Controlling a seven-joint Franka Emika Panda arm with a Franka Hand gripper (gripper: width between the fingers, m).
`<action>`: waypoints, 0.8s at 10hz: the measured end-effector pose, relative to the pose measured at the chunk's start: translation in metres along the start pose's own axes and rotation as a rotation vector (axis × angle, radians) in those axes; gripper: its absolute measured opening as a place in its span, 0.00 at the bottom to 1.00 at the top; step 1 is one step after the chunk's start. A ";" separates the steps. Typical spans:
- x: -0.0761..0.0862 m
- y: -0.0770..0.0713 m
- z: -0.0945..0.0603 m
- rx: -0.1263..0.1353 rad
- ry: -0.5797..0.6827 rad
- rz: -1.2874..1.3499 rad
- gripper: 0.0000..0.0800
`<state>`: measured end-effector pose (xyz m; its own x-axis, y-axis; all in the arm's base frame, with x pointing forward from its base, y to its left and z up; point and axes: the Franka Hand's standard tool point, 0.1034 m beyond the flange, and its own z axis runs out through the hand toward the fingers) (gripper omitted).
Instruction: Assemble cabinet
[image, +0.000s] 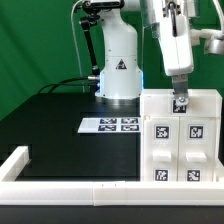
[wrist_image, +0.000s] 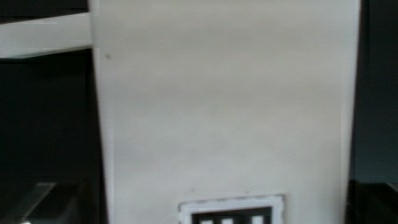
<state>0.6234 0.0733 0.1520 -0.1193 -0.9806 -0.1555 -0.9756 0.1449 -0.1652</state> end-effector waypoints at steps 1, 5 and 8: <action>-0.001 -0.002 -0.005 0.008 -0.005 -0.014 0.93; -0.008 -0.005 -0.019 0.018 -0.023 -0.034 1.00; -0.009 -0.005 -0.018 0.017 -0.023 -0.045 1.00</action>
Offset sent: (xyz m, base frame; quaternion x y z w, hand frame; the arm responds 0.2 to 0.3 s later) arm -0.0068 0.0103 0.0232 -0.0307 -0.0165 0.0221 0.9991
